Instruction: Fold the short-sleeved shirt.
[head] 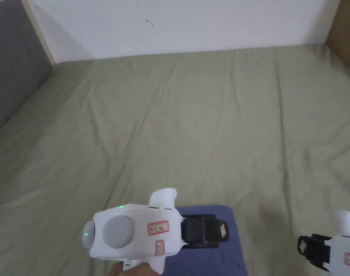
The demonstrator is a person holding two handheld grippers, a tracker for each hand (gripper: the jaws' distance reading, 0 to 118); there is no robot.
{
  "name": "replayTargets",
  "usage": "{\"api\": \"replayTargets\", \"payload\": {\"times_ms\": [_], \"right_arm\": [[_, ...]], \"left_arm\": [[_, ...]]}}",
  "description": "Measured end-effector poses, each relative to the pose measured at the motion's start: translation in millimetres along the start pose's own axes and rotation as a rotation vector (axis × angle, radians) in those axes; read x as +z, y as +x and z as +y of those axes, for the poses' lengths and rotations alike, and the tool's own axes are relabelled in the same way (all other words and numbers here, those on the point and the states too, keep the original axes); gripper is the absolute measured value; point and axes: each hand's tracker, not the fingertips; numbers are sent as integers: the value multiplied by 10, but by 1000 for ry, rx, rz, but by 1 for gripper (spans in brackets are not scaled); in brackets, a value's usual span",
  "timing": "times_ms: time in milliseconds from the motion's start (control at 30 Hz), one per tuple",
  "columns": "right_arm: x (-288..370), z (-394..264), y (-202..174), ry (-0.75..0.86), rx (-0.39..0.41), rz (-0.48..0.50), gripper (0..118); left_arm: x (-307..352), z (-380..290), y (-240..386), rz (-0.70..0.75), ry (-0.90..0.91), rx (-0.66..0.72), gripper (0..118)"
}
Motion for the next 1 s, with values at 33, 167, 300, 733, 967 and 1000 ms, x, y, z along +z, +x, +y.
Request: {"api": "replayTargets", "payload": {"times_ms": [33,167,300,733,967,1000], "right_arm": [[-2,0,12,1,-3,1,0],[-25,0,6,6,-8,5,0],[-68,-9,8,2,-18,20,0],[39,-30,-14,2,-14,16,0],[29,132,-336,9,59,78,0],[12,163,-430,6,86,107,0]], "left_arm": [[75,32,-36,21,36,2,94],[98,49,-98,179,67,-46,3],[-227,-87,-136,131,-22,-7,2],[-947,-475,619,54,-139,-207,0],[-76,-293,318,-89,24,-119,0],[68,-275,230,-107,44,-94,0]]}}
